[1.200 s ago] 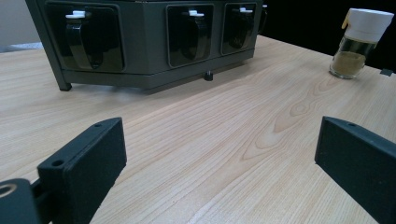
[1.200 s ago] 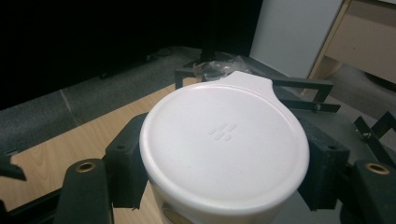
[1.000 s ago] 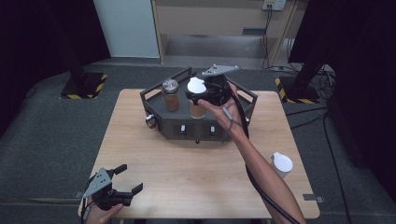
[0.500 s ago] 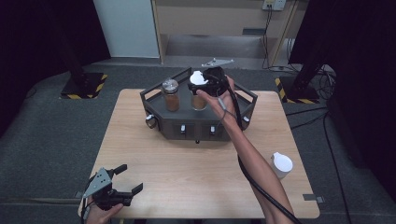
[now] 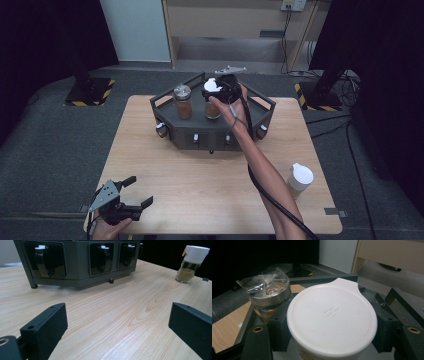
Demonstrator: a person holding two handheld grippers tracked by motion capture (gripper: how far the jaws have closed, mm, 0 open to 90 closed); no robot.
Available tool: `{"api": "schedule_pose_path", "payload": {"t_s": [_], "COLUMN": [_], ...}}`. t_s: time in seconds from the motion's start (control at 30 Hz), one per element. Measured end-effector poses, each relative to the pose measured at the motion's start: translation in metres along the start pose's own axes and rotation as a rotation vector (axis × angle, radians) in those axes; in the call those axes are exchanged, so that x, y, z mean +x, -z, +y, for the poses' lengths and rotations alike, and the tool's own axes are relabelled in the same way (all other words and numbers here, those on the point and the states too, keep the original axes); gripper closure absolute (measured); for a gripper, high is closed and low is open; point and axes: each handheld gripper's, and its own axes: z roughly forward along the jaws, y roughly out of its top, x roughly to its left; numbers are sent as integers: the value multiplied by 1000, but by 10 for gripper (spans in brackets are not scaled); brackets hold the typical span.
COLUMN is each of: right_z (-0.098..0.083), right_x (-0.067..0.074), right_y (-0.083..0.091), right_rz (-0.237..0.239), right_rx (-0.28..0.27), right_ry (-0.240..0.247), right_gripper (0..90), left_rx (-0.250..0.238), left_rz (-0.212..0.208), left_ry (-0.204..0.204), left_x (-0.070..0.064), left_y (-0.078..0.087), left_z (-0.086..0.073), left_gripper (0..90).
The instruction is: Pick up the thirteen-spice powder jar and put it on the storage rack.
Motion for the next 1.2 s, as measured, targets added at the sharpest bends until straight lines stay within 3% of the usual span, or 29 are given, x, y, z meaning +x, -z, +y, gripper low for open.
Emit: {"api": "schedule_pose_path", "payload": {"t_s": [0.7, 0.8, 0.97, 1.2], "right_z": [-5, -6, -4, 2], "right_x": [1, 2, 2, 5], "right_y": [-6, -5, 9, 38], "right_rz": [-8, -11, -21, -2], "right_rx": [-5, -13, -67, -120], "right_ry": [0, 1, 3, 35], "right_gripper": [304, 270, 139, 86], "left_rx": [3, 4, 4, 7], "left_rz": [-1, -2, -2, -2], "left_ry": [-6, -6, -8, -11], "left_x": [0, 0, 0, -1], "left_y": [0, 0, -1, -1], "left_z": [1, 1, 1, 1], "left_gripper": [9, 9, 9, 9]}}
